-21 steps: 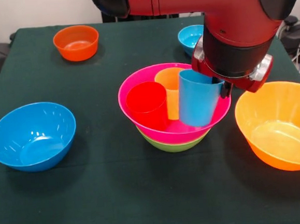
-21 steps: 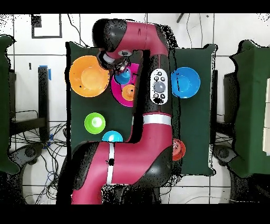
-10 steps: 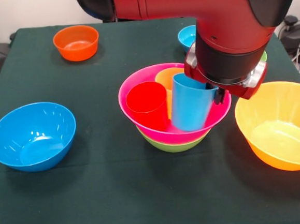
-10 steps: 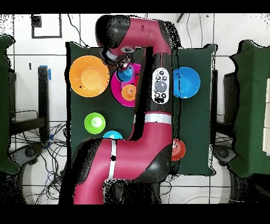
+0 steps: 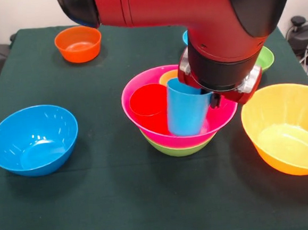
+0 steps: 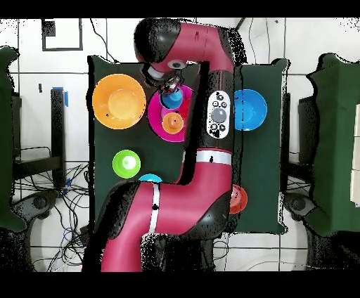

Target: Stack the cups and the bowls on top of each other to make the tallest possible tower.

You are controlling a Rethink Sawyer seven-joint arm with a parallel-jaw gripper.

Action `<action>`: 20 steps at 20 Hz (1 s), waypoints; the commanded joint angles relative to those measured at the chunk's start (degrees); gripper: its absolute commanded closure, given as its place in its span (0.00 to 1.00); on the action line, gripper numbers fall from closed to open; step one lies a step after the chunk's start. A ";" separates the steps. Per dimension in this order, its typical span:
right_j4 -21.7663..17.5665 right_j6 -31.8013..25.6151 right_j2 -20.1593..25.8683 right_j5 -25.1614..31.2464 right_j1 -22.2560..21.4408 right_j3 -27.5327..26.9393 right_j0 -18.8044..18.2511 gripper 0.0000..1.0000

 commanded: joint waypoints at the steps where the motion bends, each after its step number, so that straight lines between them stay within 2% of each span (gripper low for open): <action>1: -3.38 -16.89 5.16 6.07 1.24 -1.54 -0.88 1.00; 10: -2.59 -19.06 8.03 12.29 2.59 -2.74 -1.44 1.00; 20: -3.84 -21.00 9.88 12.64 2.98 -2.58 -1.82 1.00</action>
